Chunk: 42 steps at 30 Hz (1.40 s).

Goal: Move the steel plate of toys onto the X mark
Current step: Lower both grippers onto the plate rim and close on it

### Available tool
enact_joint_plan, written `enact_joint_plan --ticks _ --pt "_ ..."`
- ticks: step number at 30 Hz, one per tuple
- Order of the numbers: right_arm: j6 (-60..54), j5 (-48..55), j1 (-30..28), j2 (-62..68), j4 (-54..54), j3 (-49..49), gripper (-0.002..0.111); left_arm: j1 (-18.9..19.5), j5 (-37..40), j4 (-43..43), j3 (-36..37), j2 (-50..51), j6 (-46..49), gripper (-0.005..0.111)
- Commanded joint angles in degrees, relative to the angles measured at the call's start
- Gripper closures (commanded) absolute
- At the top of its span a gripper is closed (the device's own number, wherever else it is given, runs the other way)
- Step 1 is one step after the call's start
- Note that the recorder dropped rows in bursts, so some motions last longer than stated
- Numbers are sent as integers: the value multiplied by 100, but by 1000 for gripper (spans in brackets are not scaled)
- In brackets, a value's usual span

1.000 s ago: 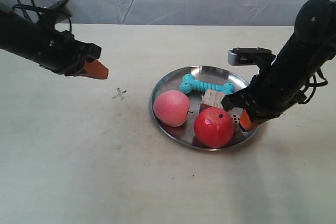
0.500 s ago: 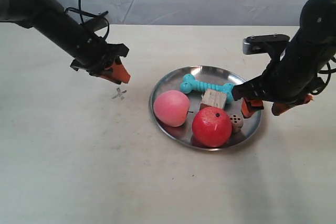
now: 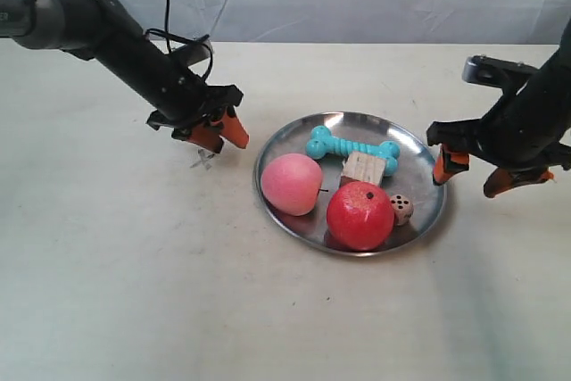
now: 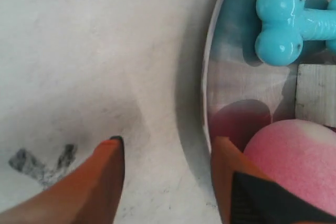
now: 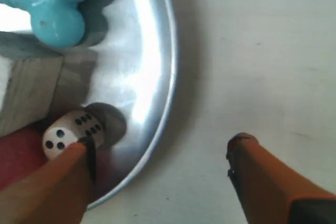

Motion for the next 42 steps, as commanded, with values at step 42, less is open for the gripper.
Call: enact_joint_plan --ticks 42 --pt "-428 -870 -59 1576 837 -16 39 -846 -500 -156 -113 589 -97 58"
